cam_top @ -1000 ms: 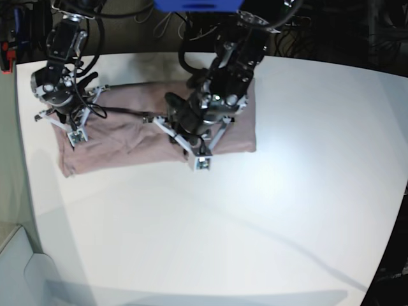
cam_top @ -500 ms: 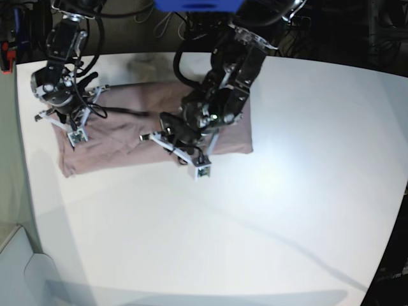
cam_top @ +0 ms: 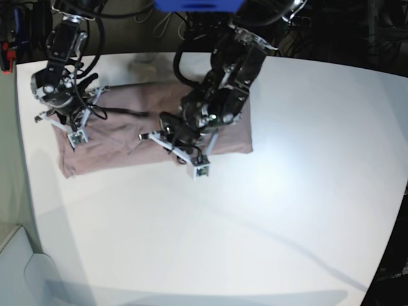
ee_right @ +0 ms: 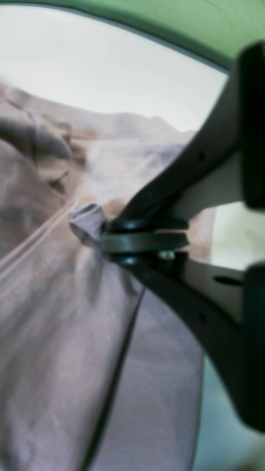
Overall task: Layout the t-shirt on the table in an organized manner, then fold the t-shirt properly
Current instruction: 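Lay the folded end down with the left gripper and release it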
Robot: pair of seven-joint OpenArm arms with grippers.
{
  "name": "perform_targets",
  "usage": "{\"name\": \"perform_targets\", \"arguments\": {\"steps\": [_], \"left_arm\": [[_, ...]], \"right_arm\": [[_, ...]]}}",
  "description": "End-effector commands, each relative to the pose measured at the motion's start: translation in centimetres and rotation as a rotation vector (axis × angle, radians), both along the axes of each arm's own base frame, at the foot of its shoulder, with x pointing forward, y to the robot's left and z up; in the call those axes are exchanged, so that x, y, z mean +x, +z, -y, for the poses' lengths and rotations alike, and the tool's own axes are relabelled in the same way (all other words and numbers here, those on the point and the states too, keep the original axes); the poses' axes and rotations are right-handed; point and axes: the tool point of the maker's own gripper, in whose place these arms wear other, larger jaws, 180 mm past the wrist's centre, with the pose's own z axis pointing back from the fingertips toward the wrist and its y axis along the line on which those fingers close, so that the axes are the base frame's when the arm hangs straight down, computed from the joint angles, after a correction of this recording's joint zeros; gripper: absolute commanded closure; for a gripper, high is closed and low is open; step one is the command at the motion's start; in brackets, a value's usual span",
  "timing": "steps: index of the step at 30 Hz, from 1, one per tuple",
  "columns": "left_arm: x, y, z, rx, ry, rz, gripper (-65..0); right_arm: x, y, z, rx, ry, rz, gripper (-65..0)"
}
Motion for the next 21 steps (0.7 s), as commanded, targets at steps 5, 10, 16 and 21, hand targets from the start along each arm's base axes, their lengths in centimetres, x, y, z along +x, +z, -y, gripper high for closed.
{"name": "perform_targets", "arguments": {"steps": [5,10,16,21], "left_arm": [[-0.3,1.6,2.3,-0.029,-0.05,0.031,0.0],[-0.2,1.6,2.2,-0.03,-0.046,0.032,0.0],[-0.3,1.6,2.3,-0.033,-0.047,0.028,-0.1],[-0.3,1.6,2.3,-0.035,-0.047,0.028,-0.6]], "right_arm": [[-0.3,-0.3,-0.1,-0.004,0.007,-0.025,0.0],[-0.3,-0.3,-0.1,-0.004,0.007,-0.025,0.0],[-0.3,-0.3,-0.1,-0.004,0.007,-0.025,0.0],[-0.5,-0.3,-0.1,-0.004,0.007,-0.028,0.0]]}}
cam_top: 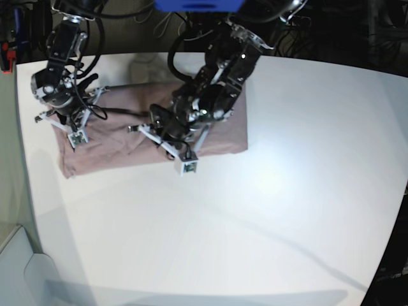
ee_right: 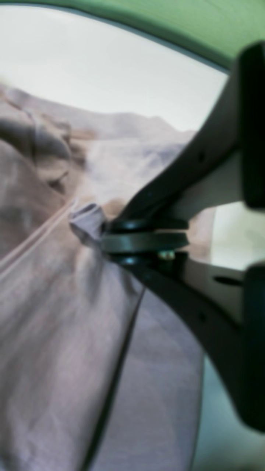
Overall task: Layout the t-shirt on the table in an organized manner, then fold the t-shirt properly
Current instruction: 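Lay the folded end down with the left gripper and release it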
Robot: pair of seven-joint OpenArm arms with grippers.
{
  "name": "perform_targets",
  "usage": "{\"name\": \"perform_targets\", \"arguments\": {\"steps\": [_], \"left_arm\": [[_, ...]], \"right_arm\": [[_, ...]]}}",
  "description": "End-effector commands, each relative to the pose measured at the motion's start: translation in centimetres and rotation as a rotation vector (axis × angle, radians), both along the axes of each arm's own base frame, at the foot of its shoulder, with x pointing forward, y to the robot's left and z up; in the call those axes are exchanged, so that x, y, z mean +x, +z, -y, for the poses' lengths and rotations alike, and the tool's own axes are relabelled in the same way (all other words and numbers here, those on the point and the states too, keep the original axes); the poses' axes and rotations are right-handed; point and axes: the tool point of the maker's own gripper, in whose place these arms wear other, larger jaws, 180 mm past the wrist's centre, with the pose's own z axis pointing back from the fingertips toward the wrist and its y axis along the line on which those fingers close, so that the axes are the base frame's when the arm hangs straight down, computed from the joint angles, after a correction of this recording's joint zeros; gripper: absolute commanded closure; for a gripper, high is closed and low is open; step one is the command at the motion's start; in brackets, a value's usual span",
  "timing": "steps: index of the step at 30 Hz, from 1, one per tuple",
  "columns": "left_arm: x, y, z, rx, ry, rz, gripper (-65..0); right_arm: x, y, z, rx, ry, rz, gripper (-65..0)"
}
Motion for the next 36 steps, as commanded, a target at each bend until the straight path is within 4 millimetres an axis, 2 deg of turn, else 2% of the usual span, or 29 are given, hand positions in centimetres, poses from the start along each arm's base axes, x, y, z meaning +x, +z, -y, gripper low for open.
{"name": "perform_targets", "arguments": {"steps": [1,4,6,10,12,16,18,21,22,26,30,32,34,36], "left_arm": [[0.8,1.4,0.7,-0.03,0.009,0.026,-2.1],[0.8,1.4,0.6,-0.03,0.012,0.026,-11.5],[1.0,1.3,0.2,-0.031,0.027,0.022,-23.6],[1.6,1.5,-0.9,-0.041,0.066,0.022,-54.9],[1.6,1.8,-0.8,-0.048,0.063,0.029,-65.0],[1.3,3.8,-0.1,-0.134,0.062,0.043,-65.0],[1.4,5.7,0.4,-0.201,0.06,0.062,-65.0],[2.0,8.2,-0.7,-0.244,0.075,0.124,-65.0],[2.4,8.5,-1.6,-0.241,0.097,0.137,-65.0],[2.4,5.6,-4.2,-0.173,0.135,0.092,-65.0],[1.8,3.5,-4.2,-0.14,0.12,0.041,-65.0],[0.7,2.7,-2.6,-0.127,0.064,0.018,-65.0],[-1.5,2.5,0.4,-0.119,-0.056,0.015,-65.0],[-3.3,4.1,3.6,-0.159,-0.205,0.06,-65.0]], "right_arm": [[-0.6,-0.4,-0.1,-0.005,0.007,-0.03,0.0],[-0.6,-0.4,-0.1,-0.005,0.007,-0.03,0.0],[-0.6,-0.4,-0.1,-0.005,0.007,-0.031,0.0],[-0.7,-0.4,-0.1,-0.005,0.007,-0.033,0.0],[-0.7,-0.4,-0.1,-0.005,0.007,-0.033,0.0],[-0.7,-0.4,-0.1,-0.005,0.007,-0.033,0.0],[-0.7,-0.4,-0.1,-0.005,0.007,-0.033,0.0],[-0.8,-0.5,-0.1,-0.005,0.007,-0.034,0.0],[-0.8,-0.5,-0.1,-0.005,0.007,-0.034,0.0],[-0.8,-0.5,-0.1,-0.005,0.007,-0.034,0.0],[-0.8,-0.5,-0.1,-0.005,0.007,-0.034,0.0],[-0.8,-0.5,-0.1,-0.004,0.006,-0.034,0.0],[-0.8,-0.5,-0.1,-0.004,0.006,-0.034,0.0],[-0.8,-0.5,-0.1,-0.004,0.006,-0.034,0.0]]}}
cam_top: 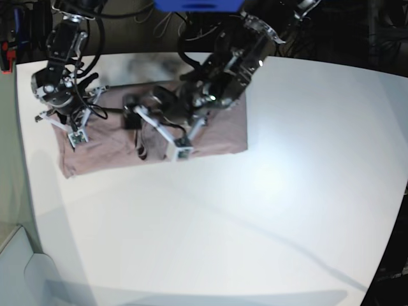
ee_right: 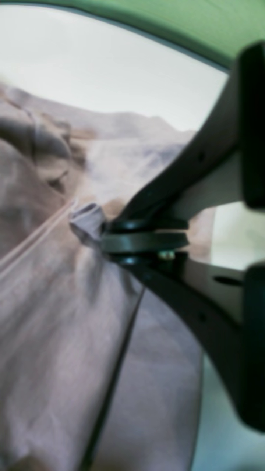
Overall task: Layout the t-shirt on the table in an organized manner, then fold the t-shirt properly
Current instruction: 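Lay the folded end down with the left gripper and release it, then move the left gripper away and reposition the right gripper at the strip end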
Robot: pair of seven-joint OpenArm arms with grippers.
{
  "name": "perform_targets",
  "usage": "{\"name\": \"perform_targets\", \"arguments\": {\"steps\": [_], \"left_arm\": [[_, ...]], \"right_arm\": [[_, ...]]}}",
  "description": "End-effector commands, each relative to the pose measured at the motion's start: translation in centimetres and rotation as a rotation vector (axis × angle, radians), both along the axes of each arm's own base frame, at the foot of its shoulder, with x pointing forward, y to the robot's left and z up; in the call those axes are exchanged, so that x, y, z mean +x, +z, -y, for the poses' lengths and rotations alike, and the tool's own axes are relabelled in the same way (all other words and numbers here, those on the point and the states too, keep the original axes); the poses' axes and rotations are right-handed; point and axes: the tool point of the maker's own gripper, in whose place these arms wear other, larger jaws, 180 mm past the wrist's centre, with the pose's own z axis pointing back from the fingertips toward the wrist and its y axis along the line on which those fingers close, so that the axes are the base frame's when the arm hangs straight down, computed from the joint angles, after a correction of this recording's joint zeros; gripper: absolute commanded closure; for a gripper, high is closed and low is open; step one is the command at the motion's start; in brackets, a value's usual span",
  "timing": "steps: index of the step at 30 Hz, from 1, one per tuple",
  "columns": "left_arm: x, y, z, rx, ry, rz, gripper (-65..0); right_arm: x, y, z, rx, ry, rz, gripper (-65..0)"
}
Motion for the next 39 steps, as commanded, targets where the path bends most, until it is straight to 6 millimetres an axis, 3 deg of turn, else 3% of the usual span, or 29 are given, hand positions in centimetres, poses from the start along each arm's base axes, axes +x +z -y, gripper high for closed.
{"name": "perform_targets", "arguments": {"steps": [1,3,6,10,17,22,25,28,33,39], "left_arm": [[0.8,3.2,1.7,-0.072,-0.05,0.094,-65.0],[-0.4,4.7,2.8,-0.127,-0.132,0.129,-65.0],[-0.5,6.4,2.6,-0.17,-0.154,0.17,-65.0],[2.0,8.1,-0.8,-0.178,-0.062,0.227,-65.0],[4.7,6.6,-11.6,-0.106,0.166,0.215,-65.0],[5.2,4.8,-21.1,-0.078,0.362,0.135,-65.0],[5.1,4.8,-26.0,-0.058,0.472,0.126,-65.0],[4.2,4.6,-29.2,-0.06,0.562,0.107,-65.0],[3.3,4.0,-32.4,-0.076,0.665,0.071,-65.0],[2.9,3.0,-33.0,-0.071,0.686,0.043,-65.0]], "right_arm": [[-0.6,-0.4,0.0,-0.007,0.005,-0.036,0.0],[-0.6,-0.4,0.0,-0.007,0.005,-0.036,0.0],[-0.6,-0.3,0.1,-0.008,0.004,-0.034,0.0],[-0.6,-0.3,0.1,-0.009,0.002,-0.034,0.0],[-0.6,-0.1,0.5,-0.019,0.0,-0.034,0.0],[-0.3,0.1,0.7,-0.024,-0.001,-0.029,0.0],[-0.2,0.2,0.7,-0.024,-0.001,-0.025,-6.8],[0.2,1.4,0.9,-0.044,0.002,0.009,-17.2],[1.7,5.7,1.3,-0.101,0.006,0.129,-33.9],[2.4,8.7,3.9,-0.123,-0.101,0.218,-36.4]]}}
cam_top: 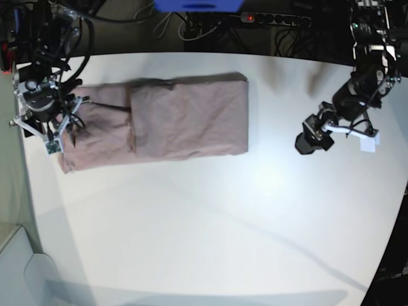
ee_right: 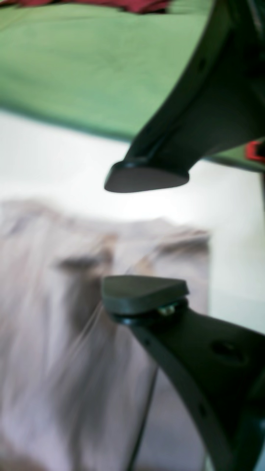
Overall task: Layout the t-shirt on the table in an organized manner, then fold the t-shirt properly
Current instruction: 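Move the left gripper away and reposition the right gripper at the strip end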
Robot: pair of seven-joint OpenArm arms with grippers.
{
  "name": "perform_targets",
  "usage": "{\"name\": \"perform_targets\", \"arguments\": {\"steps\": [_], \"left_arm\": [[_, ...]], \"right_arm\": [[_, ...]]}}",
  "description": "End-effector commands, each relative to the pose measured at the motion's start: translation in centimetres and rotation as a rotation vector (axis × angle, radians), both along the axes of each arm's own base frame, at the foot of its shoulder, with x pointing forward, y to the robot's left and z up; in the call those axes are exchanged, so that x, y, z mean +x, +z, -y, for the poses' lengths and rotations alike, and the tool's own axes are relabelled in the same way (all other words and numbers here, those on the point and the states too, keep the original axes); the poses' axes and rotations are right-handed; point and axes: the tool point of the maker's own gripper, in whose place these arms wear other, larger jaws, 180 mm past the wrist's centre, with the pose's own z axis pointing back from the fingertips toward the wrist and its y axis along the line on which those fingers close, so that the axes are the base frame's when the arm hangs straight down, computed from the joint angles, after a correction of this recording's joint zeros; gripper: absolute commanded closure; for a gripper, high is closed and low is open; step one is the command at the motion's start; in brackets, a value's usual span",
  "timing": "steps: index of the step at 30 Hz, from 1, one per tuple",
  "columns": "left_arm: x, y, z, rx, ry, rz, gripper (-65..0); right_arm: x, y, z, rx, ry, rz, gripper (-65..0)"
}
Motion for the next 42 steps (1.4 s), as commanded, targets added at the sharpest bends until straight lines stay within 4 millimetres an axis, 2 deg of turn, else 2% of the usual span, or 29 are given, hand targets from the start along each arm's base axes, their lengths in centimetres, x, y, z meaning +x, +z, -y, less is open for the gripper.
{"name": "perform_targets", "arguments": {"steps": [1,3,6,8,10,11,16,21,23,29,37,42], "left_arm": [[0.3,0.7,0.1,-0.026,-0.003,0.019,-63.4],[0.1,0.0,-0.1,-0.032,0.007,0.0,-48.9],[-0.2,-1.3,-0.1,-0.057,0.033,-0.032,-16.8],[-0.3,-1.9,0.1,-0.074,0.043,-0.047,-1.4],[-0.5,-2.4,0.2,-0.083,0.048,-0.063,0.0],[-0.6,-2.6,0.5,-0.093,0.05,-0.067,-1.6],[-0.9,-4.2,2.9,-0.095,0.0,-0.113,0.0],[-1.4,-6.5,3.3,-0.032,-0.029,-0.171,0.0],[-1.6,-6.7,3.4,-0.03,-0.033,-0.176,0.0],[-1.7,-6.7,3.5,-0.033,-0.034,-0.178,0.0],[-1.9,-6.9,3.5,-0.033,-0.034,-0.184,0.0],[-2.0,-6.9,3.5,-0.032,-0.034,-0.185,0.0]], "right_arm": [[1.4,1.6,0.4,-0.007,-0.001,0.06,-36.5],[1.5,0.9,1.2,0.006,-0.052,0.012,-36.6],[1.4,0.5,2.6,0.018,-0.136,-0.063,-36.6],[1.6,0.7,3.3,0.025,-0.17,-0.076,-36.6],[1.8,0.9,3.5,0.028,-0.182,-0.078,-36.6],[2.0,1.0,3.4,0.028,-0.179,-0.073,-36.6],[2.5,1.2,3.3,0.034,-0.18,-0.065,-36.7],[2.8,0.2,3.1,0.064,-0.196,-0.126,-42.8],[2.6,-0.8,3.1,0.079,-0.207,-0.18,-44.6],[3.1,-1.9,3.0,0.119,-0.223,-0.246,-50.2],[4.6,-0.8,2.4,0.139,-0.228,-0.233,-52.4],[5.8,-0.6,1.0,0.224,-0.183,-0.172,-52.4]]}}
